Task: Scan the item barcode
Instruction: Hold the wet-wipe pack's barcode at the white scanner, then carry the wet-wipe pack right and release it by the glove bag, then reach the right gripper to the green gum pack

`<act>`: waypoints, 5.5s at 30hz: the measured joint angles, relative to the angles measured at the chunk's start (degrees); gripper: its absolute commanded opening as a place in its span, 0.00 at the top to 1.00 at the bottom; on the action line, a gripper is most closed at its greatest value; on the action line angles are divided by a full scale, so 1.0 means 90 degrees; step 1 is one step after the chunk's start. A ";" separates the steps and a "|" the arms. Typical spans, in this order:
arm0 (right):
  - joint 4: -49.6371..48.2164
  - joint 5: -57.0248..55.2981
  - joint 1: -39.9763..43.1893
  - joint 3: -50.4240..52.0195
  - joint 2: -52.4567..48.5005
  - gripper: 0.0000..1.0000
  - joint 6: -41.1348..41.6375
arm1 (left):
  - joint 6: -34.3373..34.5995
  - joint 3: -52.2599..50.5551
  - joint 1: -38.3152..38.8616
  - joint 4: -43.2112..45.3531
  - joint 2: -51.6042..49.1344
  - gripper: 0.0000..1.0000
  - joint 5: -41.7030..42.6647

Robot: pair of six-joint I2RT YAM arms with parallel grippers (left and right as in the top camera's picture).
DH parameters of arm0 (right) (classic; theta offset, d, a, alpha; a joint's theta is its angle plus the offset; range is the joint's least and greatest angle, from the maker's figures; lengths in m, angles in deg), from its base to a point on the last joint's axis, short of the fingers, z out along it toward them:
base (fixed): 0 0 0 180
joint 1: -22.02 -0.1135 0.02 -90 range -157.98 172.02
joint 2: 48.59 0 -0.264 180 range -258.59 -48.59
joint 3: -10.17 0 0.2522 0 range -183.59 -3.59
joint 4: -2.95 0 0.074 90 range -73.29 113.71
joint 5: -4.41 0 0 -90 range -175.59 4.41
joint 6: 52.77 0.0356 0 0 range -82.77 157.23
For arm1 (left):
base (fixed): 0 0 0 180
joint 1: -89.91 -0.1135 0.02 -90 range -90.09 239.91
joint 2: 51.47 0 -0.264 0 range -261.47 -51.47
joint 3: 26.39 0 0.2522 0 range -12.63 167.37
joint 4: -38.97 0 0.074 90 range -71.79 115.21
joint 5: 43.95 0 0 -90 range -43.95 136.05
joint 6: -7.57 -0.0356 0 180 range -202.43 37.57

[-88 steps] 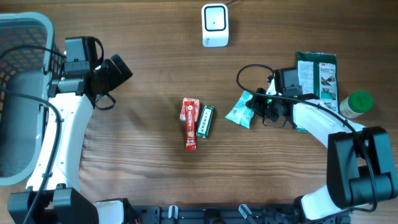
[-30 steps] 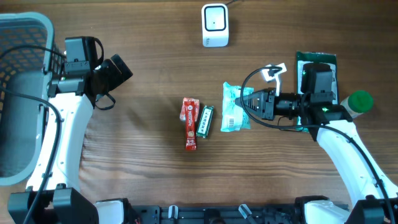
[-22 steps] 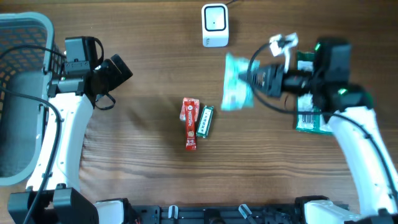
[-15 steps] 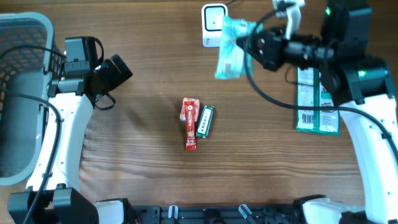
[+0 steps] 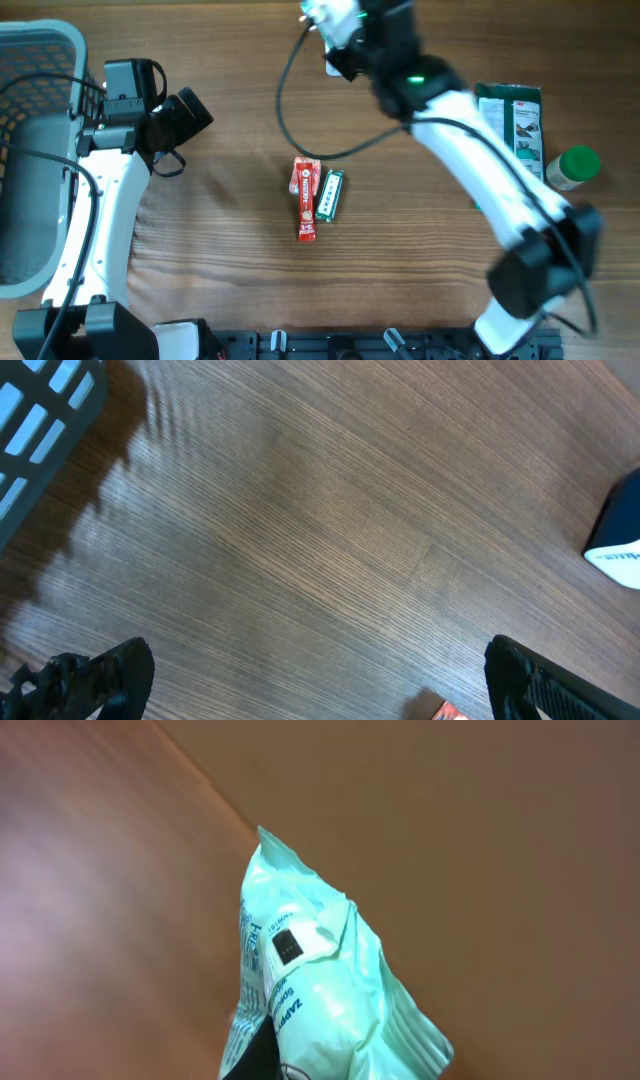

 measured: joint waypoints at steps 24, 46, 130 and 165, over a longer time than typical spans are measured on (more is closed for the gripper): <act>-0.6428 -0.3038 -0.0138 0.0012 -0.3045 0.96 -0.2679 | 0.0000 0.0000 0.0000 0.0000 0.0000 0.00 -0.0002; -0.5540 -0.3466 0.0017 -0.0049 -0.3337 0.95 -0.0177 | 0.0000 0.0000 0.0000 0.0000 0.0000 0.00 -0.0002; 0.1719 0.1741 0.2004 0.2324 0.0049 0.20 0.4289 | 0.0000 0.0000 0.0000 0.0000 0.0000 0.00 0.0000; 0.2902 0.1807 0.1906 0.3449 0.0313 0.00 0.5620 | 0.0000 0.0000 0.0000 0.0000 0.0000 0.00 0.0000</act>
